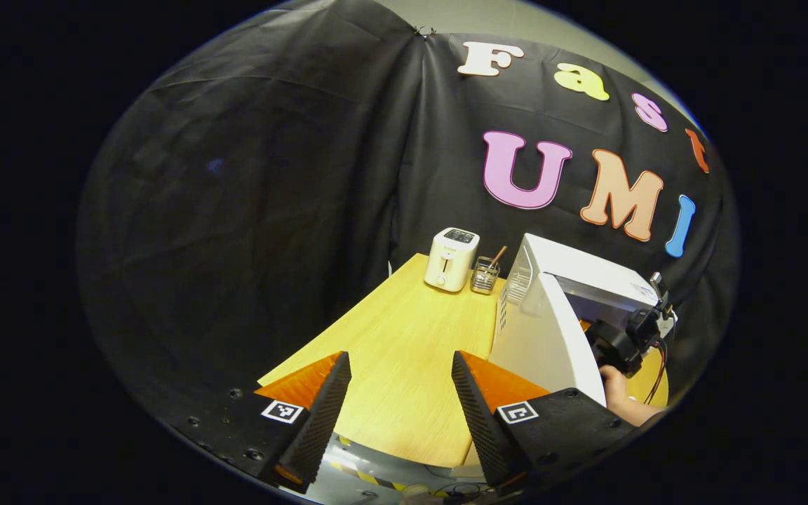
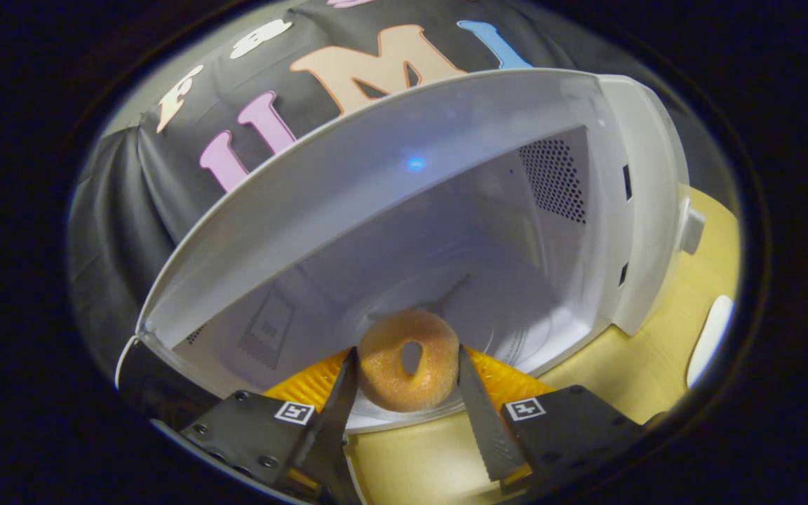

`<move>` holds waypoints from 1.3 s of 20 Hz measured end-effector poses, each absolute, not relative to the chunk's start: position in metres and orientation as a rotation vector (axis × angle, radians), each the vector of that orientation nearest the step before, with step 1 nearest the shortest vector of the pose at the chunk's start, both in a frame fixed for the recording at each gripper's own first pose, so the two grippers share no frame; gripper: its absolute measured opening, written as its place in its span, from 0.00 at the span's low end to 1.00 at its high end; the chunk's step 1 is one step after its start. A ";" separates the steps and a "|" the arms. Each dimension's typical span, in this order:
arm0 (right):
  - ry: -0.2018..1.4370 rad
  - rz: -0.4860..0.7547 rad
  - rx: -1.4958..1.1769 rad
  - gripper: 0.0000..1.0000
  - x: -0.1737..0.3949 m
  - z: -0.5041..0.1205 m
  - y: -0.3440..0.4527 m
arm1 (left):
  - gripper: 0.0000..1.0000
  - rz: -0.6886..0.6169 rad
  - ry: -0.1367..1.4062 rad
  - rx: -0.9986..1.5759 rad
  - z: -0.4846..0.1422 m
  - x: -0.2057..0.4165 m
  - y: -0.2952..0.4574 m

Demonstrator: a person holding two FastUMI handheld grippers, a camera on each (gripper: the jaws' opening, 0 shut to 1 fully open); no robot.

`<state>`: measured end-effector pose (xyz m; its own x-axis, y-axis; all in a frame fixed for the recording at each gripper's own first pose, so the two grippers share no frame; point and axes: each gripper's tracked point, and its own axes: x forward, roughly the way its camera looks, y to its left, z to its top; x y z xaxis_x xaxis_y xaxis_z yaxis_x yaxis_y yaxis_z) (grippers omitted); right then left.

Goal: Open the microwave oven with the left hand, put the food in, and close the microwave oven.

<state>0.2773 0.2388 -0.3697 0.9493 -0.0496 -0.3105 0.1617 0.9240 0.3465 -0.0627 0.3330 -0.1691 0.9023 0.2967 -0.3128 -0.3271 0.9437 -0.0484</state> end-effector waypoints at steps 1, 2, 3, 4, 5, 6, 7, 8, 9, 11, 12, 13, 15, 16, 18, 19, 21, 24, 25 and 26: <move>0.294 -0.119 0.384 0.77 0.282 -0.369 0.238 | 0.85 0.320 0.315 -0.107 -0.171 -0.062 0.333; 0.290 -0.127 0.390 0.83 0.285 -0.369 0.237 | 0.85 0.319 0.321 -0.109 -0.174 -0.061 0.334; 0.290 -0.143 0.388 0.77 0.288 -0.370 0.233 | 0.85 0.322 0.324 -0.105 -0.175 -0.061 0.334; 0.287 -0.160 0.384 0.76 0.290 -0.374 0.230 | 0.85 0.321 0.325 -0.099 -0.174 -0.059 0.333; 0.288 -0.169 0.382 0.87 0.293 -0.376 0.226 | 0.85 0.317 0.329 -0.093 -0.175 -0.058 0.332; 0.290 -0.168 0.384 0.77 0.294 -0.376 0.225 | 0.85 0.315 0.334 -0.087 -0.176 -0.058 0.331; 0.285 -0.157 0.386 0.84 0.296 -0.373 0.227 | 0.85 0.312 0.338 -0.084 -0.176 -0.058 0.329; 0.284 -0.159 0.382 0.88 0.297 -0.374 0.225 | 0.85 0.311 0.340 -0.082 -0.178 -0.057 0.329; 0.286 -0.163 0.374 0.91 0.295 -0.373 0.221 | 0.85 0.310 0.342 -0.082 -0.179 -0.057 0.329; 0.287 -0.157 0.356 0.99 0.288 -0.370 0.218 | 0.85 0.313 0.346 -0.094 -0.180 -0.059 0.329; 0.284 -0.150 0.341 0.99 0.284 -0.368 0.218 | 0.85 0.313 0.344 -0.103 -0.181 -0.059 0.329; 0.281 -0.143 0.323 0.99 0.280 -0.364 0.216 | 0.85 0.314 0.344 -0.110 -0.181 -0.059 0.329; 0.275 -0.128 0.292 0.99 0.271 -0.357 0.215 | 0.78 0.319 0.349 -0.116 -0.185 -0.061 0.329; 0.278 -0.123 0.276 0.99 0.264 -0.354 0.213 | 0.76 0.322 0.356 -0.114 -0.187 -0.061 0.329; 0.275 -0.103 0.257 0.99 0.253 -0.345 0.212 | 0.69 0.324 0.362 -0.096 -0.188 -0.062 0.329; 0.274 -0.094 0.245 0.99 0.246 -0.341 0.210 | 0.67 0.320 0.365 -0.085 -0.189 -0.061 0.328; 0.272 -0.073 0.226 0.99 0.235 -0.331 0.207 | 0.49 0.302 0.373 -0.070 -0.191 -0.061 0.323; 0.261 -0.041 0.181 0.99 0.216 -0.315 0.203 | 0.31 0.277 0.383 -0.075 -0.195 -0.059 0.315; 0.263 -0.021 0.165 0.99 0.209 -0.311 0.204 | 0.18 0.273 0.394 -0.079 -0.197 -0.059 0.313; 0.263 -0.006 0.148 0.99 0.202 -0.307 0.203 | 0.05 0.267 0.402 -0.077 -0.201 -0.058 0.310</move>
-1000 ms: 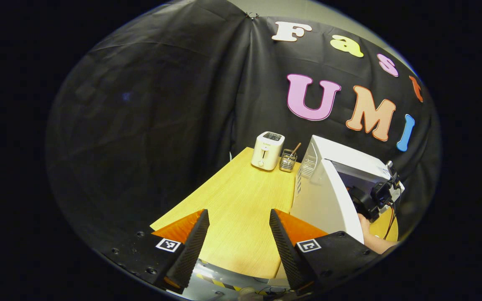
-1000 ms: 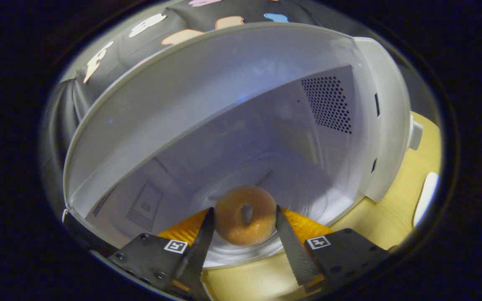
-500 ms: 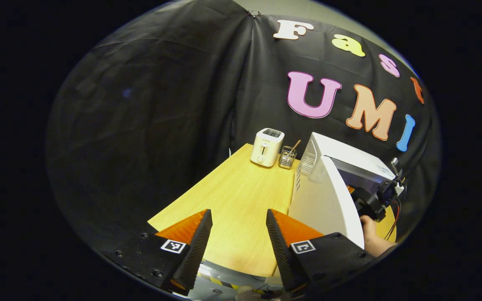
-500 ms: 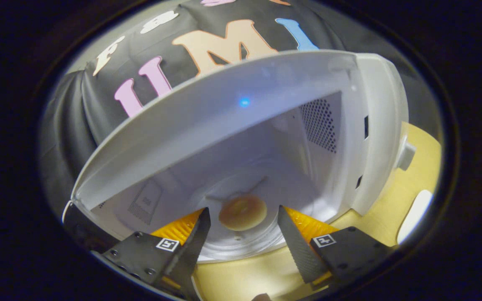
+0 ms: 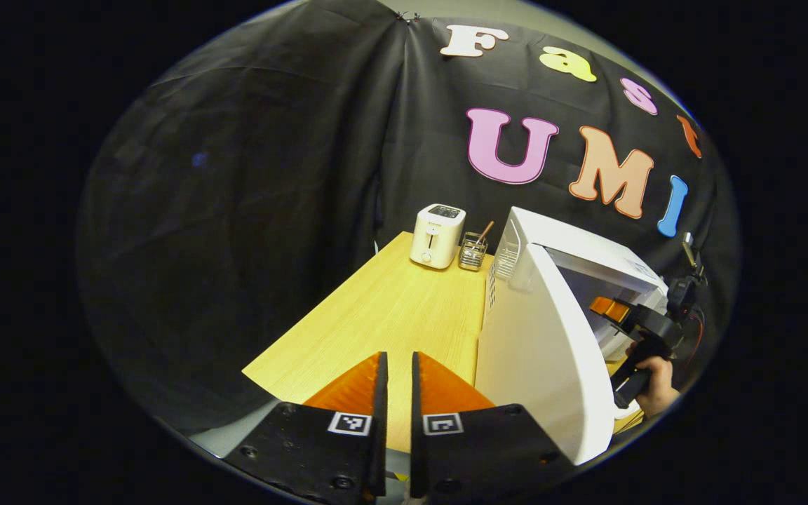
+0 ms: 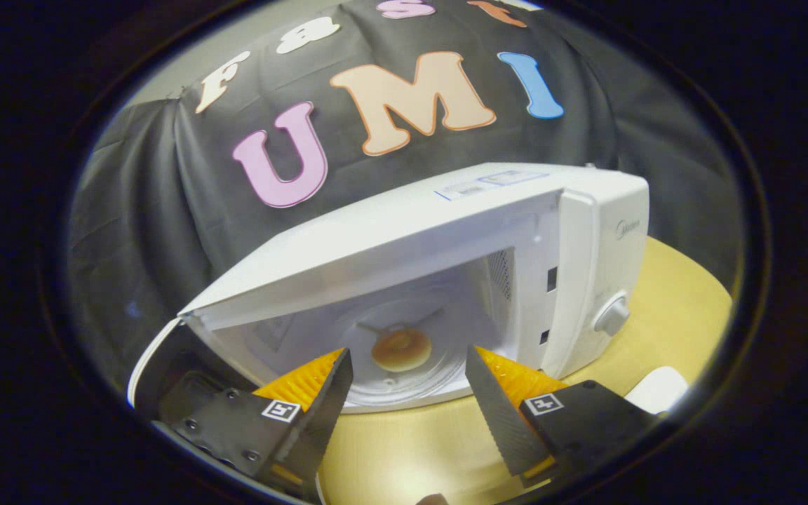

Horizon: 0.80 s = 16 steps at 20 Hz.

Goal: Open the microwave oven with the left hand, put the food in, and close the microwave oven.

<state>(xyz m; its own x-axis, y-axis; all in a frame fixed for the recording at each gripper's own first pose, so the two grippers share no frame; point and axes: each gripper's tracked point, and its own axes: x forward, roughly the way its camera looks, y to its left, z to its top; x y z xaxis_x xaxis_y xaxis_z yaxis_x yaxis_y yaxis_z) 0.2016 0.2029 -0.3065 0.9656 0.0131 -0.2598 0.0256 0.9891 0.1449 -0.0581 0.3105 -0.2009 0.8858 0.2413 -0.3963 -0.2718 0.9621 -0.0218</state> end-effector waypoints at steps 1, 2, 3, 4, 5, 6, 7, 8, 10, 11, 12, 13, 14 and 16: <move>0.259 0.010 0.130 0.99 0.194 -0.302 0.202 | 0.06 0.265 0.403 -0.070 -0.200 -0.058 0.310; 0.257 0.022 0.110 0.91 0.187 -0.298 0.202 | 0.02 0.260 0.402 -0.062 -0.200 -0.057 0.309; 0.254 0.032 0.085 0.99 0.180 -0.293 0.200 | 0.01 0.243 0.403 -0.060 -0.200 -0.056 0.305; 0.252 0.041 0.060 0.99 0.173 -0.289 0.199 | 0.00 0.226 0.410 -0.060 -0.203 -0.056 0.301; 0.249 0.049 0.041 0.99 0.166 -0.284 0.197 | 0.01 0.212 0.417 -0.060 -0.205 -0.056 0.297; 0.244 0.057 0.030 0.99 0.159 -0.278 0.197 | 0.01 0.198 0.425 -0.060 -0.208 -0.057 0.294; 0.241 0.063 0.026 0.91 0.153 -0.272 0.197 | 0.01 0.184 0.431 -0.057 -0.210 -0.058 0.291; 0.240 0.067 0.026 0.99 0.147 -0.267 0.194 | 0.02 0.170 0.439 -0.055 -0.212 -0.058 0.287; 0.237 0.074 0.020 0.99 0.136 -0.256 0.189 | 0.02 0.137 0.455 -0.061 -0.218 -0.060 0.277; 0.237 0.071 0.011 0.99 0.130 -0.251 0.183 | 0.02 0.122 0.467 -0.060 -0.220 -0.061 0.272; 0.236 0.066 0.006 0.99 0.126 -0.245 0.177 | 0.01 0.111 0.476 -0.051 -0.223 -0.062 0.270; 0.233 0.059 0.007 0.99 0.122 -0.240 0.170 | 0.00 0.105 0.483 -0.039 -0.224 -0.063 0.267; 0.230 0.051 0.012 0.91 0.118 -0.236 0.164 | 0.00 0.097 0.488 -0.030 -0.225 -0.065 0.264; 0.220 0.028 0.021 0.99 0.113 -0.225 0.147 | 0.01 0.082 0.494 -0.027 -0.227 -0.066 0.257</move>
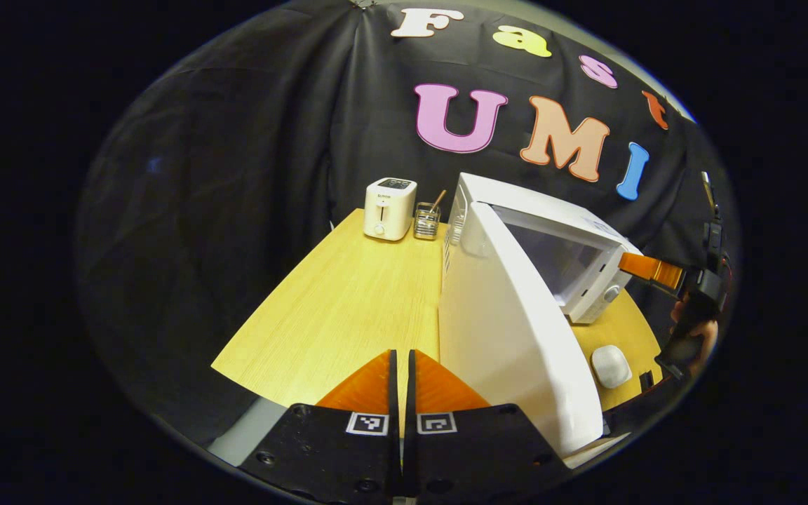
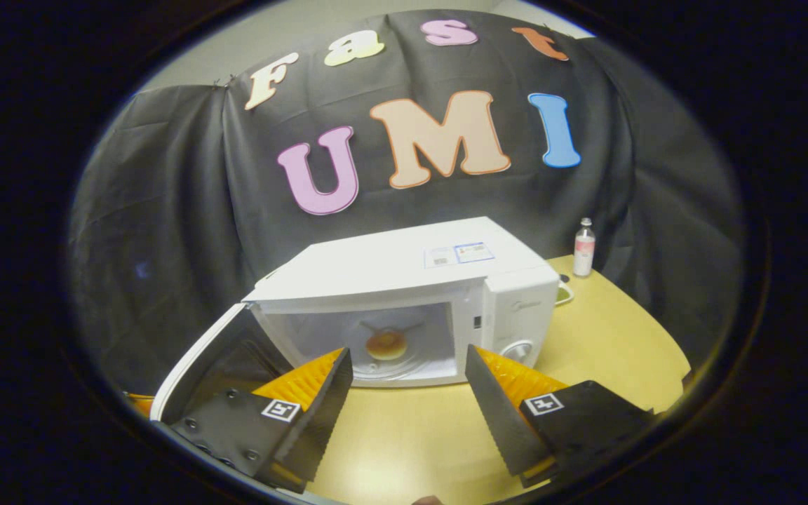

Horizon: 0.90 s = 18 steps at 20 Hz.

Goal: Open the microwave oven with the left hand, put the food in, and close the microwave oven.

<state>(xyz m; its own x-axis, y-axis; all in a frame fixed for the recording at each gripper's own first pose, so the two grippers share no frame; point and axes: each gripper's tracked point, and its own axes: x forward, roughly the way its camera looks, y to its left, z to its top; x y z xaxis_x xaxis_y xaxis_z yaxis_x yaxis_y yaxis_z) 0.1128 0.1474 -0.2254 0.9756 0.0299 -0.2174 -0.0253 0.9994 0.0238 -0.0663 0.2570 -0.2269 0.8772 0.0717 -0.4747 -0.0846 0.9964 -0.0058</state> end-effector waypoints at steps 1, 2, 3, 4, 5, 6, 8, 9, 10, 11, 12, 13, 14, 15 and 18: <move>0.214 0.018 0.016 0.99 0.110 -0.220 0.139 | 0.00 0.076 0.496 -0.027 -0.227 -0.067 0.253; 0.205 0.006 0.007 0.99 0.109 -0.216 0.132 | 0.01 0.075 0.498 -0.026 -0.228 -0.067 0.250; 0.196 0.000 -0.002 0.91 0.108 -0.210 0.125 | 0.01 0.074 0.501 -0.026 -0.228 -0.067 0.246; 0.189 -0.003 -0.010 0.91 0.107 -0.207 0.120 | 0.02 0.073 0.502 -0.026 -0.228 -0.069 0.243; 0.180 -0.004 -0.015 0.99 0.106 -0.202 0.116 | 0.01 0.069 0.503 -0.025 -0.228 -0.069 0.238; 0.173 0.000 -0.019 0.99 0.105 -0.198 0.113 | 0.01 0.066 0.502 -0.021 -0.228 -0.069 0.233; 0.171 0.008 -0.026 0.91 0.102 -0.195 0.106 | 0.01 0.073 0.504 0.001 -0.228 -0.071 0.227; 0.174 0.015 -0.030 0.91 0.099 -0.194 0.103 | 0.01 0.072 0.507 0.009 -0.228 -0.072 0.223; 0.178 0.019 -0.033 0.91 0.097 -0.194 0.099 | 0.01 0.073 0.507 0.014 -0.228 -0.074 0.220; 0.179 0.025 -0.034 0.91 0.094 -0.192 0.095 | 0.01 0.073 0.506 0.014 -0.228 -0.074 0.215; 0.182 0.029 -0.036 0.91 0.091 -0.191 0.091 | 0.00 0.073 0.507 0.012 -0.229 -0.075 0.208; 0.186 0.030 -0.039 0.91 0.087 -0.191 0.086 | 0.00 0.072 0.508 0.009 -0.229 -0.074 0.202; 0.192 0.034 -0.040 0.91 0.085 -0.191 0.080 | 0.00 0.070 0.512 0.008 -0.231 -0.075 0.194; 0.197 0.038 -0.040 0.91 0.082 -0.191 0.074 | 0.00 0.067 0.515 0.008 -0.232 -0.075 0.185; 0.210 0.043 -0.043 0.91 0.073 -0.188 0.054 | 0.00 0.043 0.516 0.014 -0.236 -0.070 0.154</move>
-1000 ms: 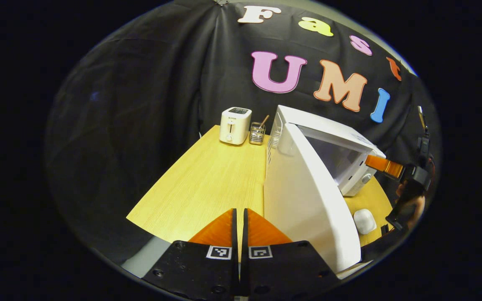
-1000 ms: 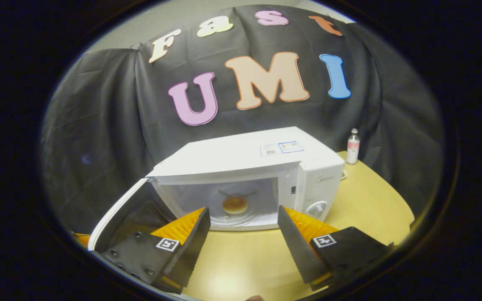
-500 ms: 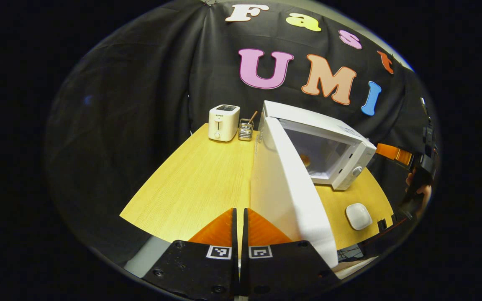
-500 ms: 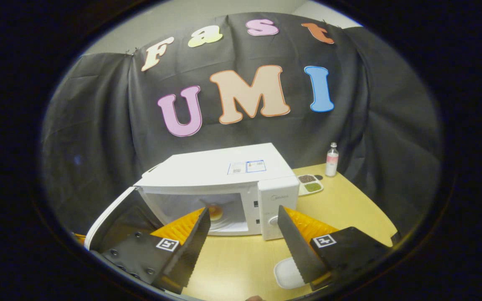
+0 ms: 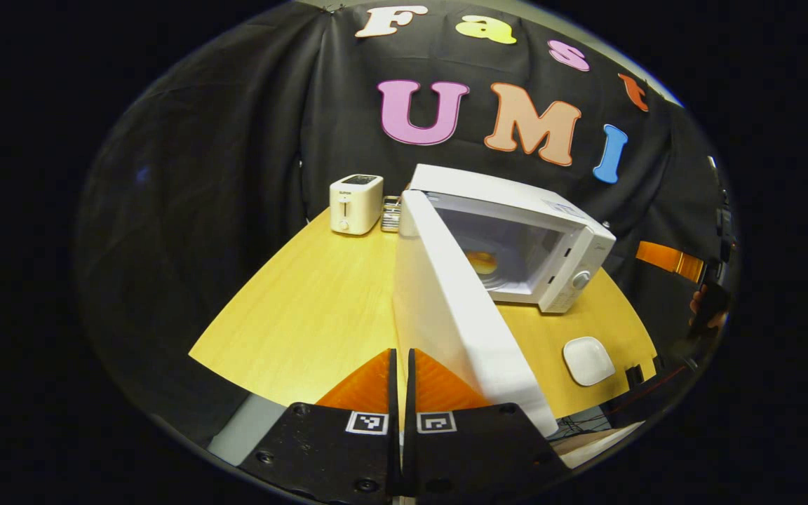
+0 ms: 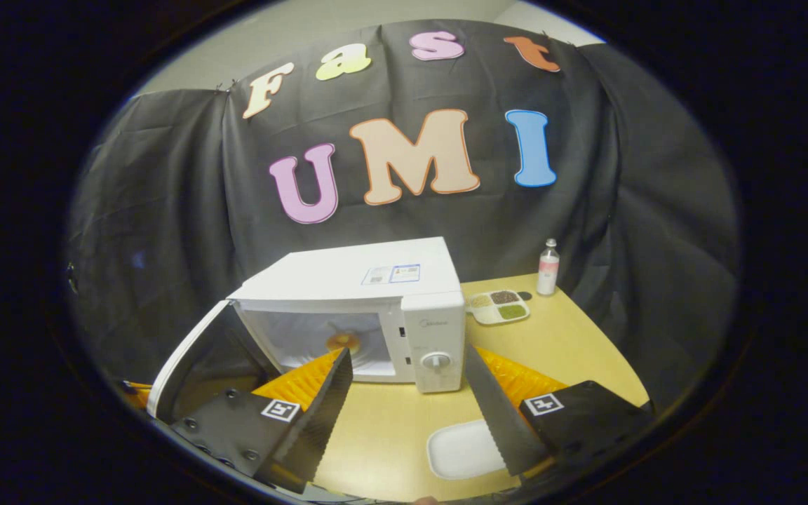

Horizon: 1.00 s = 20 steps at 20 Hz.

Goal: Open the microwave oven with the left hand, put the food in, and close the microwave oven.

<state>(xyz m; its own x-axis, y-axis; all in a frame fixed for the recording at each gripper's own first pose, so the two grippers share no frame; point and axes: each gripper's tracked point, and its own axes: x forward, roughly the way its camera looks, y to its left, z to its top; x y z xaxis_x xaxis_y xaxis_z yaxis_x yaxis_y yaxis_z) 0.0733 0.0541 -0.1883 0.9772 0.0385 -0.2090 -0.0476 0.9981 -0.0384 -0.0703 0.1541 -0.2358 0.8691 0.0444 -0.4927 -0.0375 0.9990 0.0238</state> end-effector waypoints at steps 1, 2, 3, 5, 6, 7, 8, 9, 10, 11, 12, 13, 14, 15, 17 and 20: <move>0.216 0.043 -0.045 0.91 0.072 -0.188 0.045 | 0.00 0.036 0.521 0.015 -0.239 -0.069 0.145; 0.223 0.043 -0.048 0.91 0.071 -0.188 0.037 | 0.00 0.029 0.527 0.017 -0.241 -0.067 0.133; 0.229 0.041 -0.049 0.91 0.070 -0.187 0.028 | 0.01 0.025 0.528 0.021 -0.242 -0.064 0.125; 0.230 0.036 -0.048 0.91 0.069 -0.183 0.011 | 0.01 0.016 0.527 0.037 -0.243 -0.060 0.105; 0.228 0.035 -0.044 0.91 0.069 -0.180 0.003 | 0.01 0.009 0.525 0.042 -0.244 -0.056 0.096; 0.226 0.033 -0.040 0.91 0.070 -0.178 -0.003 | 0.01 0.001 0.524 0.047 -0.245 -0.053 0.087; 0.224 0.030 -0.036 0.91 0.069 -0.176 -0.011 | 0.01 -0.005 0.523 0.052 -0.245 -0.050 0.077; 0.223 0.025 -0.033 0.91 0.068 -0.174 -0.017 | 0.01 -0.010 0.524 0.057 -0.247 -0.047 0.069; 0.219 0.023 -0.029 0.91 0.067 -0.170 -0.024 | 0.01 -0.016 0.525 0.063 -0.249 -0.044 0.061; 0.215 0.023 -0.024 0.91 0.066 -0.167 -0.028 | 0.01 -0.022 0.526 0.066 -0.251 -0.041 0.053; 0.213 0.022 -0.019 0.91 0.065 -0.165 -0.033 | 0.01 -0.028 0.526 0.066 -0.253 -0.036 0.044; 0.210 0.022 -0.018 0.91 0.064 -0.163 -0.038 | 0.01 -0.038 0.523 0.064 -0.253 -0.032 0.036; 0.208 0.019 -0.017 0.91 0.063 -0.161 -0.043 | 0.00 -0.050 0.521 0.063 -0.255 -0.028 0.027; 0.207 0.017 -0.017 0.91 0.062 -0.160 -0.048 | 0.01 -0.059 0.519 0.064 -0.256 -0.023 0.019; 0.213 0.012 -0.008 0.91 0.058 -0.161 -0.057 | 0.01 -0.070 0.517 0.066 -0.258 -0.013 0.007; 0.217 -0.001 -0.002 0.91 0.048 -0.165 -0.066 | 0.01 -0.080 0.508 0.063 -0.261 0.004 -0.010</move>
<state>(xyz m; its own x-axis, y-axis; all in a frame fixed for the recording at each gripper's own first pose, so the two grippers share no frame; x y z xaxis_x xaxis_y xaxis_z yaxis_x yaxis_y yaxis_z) 0.0481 -0.0663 -0.1645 0.9765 -0.0016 -0.2154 0.0012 1.0000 -0.0020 0.0038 -0.0102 -0.2611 0.8707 -0.0612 -0.4880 0.0922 0.9949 0.0398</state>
